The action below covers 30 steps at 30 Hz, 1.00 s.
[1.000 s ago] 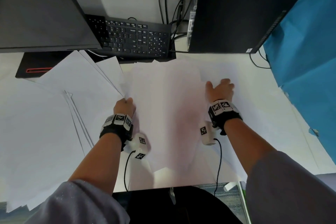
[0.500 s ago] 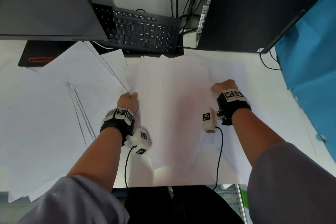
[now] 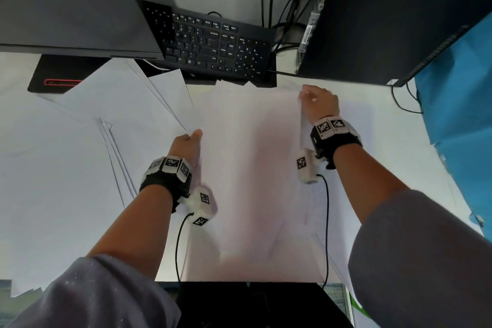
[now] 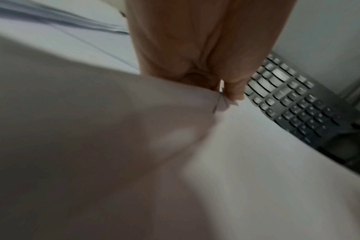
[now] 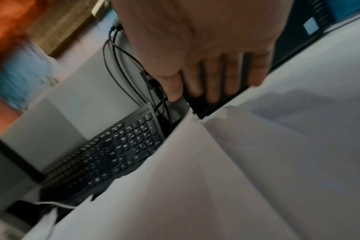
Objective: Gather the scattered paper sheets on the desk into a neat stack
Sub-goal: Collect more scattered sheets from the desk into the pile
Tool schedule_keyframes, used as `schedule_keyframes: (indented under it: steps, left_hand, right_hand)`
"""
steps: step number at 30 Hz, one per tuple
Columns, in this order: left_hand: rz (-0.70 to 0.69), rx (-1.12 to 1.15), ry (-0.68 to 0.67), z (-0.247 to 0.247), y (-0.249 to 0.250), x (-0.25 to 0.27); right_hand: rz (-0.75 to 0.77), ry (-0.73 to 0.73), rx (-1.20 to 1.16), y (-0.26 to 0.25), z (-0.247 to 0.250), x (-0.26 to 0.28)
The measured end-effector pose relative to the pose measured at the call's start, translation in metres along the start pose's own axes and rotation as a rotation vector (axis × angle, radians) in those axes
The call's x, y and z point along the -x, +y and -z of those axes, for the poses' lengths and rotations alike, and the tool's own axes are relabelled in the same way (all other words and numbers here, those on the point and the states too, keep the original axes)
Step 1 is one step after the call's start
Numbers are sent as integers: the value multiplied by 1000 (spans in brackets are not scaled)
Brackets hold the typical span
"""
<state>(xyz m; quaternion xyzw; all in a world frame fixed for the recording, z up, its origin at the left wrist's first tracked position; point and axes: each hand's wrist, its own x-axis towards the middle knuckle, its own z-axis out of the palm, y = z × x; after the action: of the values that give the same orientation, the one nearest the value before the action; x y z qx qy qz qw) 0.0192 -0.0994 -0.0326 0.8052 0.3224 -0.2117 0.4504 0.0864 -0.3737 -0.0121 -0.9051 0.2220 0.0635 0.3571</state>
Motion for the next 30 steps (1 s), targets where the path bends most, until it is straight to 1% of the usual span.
schedule_keyframes:
  steps: [1,2,3,4,5,6,7,8,9,10,12,14,16,17,20,24,27,30]
  left_hand:
    - [36,27,-19,2,-1,0]
    - [70,53,-51,4,-2,-1]
    - [106,79,-92,6,-2,0]
    - [159,147,-150,8,-4,0]
    - [230,228,-203,7,-8,0]
    - [282,262,-232,6,-13,-4]
    - [279,279,-242,4,-18,-12]
    - [237,286,-223,1,-22,-19]
    - [204,280,-211,0,-23,-23]
    - [185,266,-212,1,-12,-9]
    - [175,300,-220,3,-3,4]
    - [186,271,-234,4,-1,13]
    - [192,227,-204,3,-4,19]
    - [201,231,-179,3,-5,23]
    - [180,242,-180,3,-6,26]
    - [8,123,-163,2,-4,23]
    - [-56,89,-170,1,0,29]
    - [-73,59,-144,-1,-3,36]
  right_hand:
    - [-36,-27,80,5,-3,3]
    - [-102,-60,123,13,-4,9]
    - [-172,-96,143,23,-5,17]
    - [-206,-129,171,34,-7,25]
    - [-188,-156,219,44,-9,36]
    - [-129,-177,271,51,-12,47]
    - [-44,-192,315,55,-15,56]
    - [28,-204,343,57,-17,66]
    - [73,-213,362,55,-20,75]
    - [92,-204,383,54,-22,84]
    - [59,-162,443,49,-29,102]
    - [-19,-128,465,48,-34,118]
    - [-73,-114,466,48,-35,127]
    - [-80,-113,467,49,-34,130]
    - [-72,-138,436,56,-32,138]
    - [51,-237,365,66,-30,139]
    - [188,-289,341,72,-26,128]
    - [256,-338,278,73,-17,116]
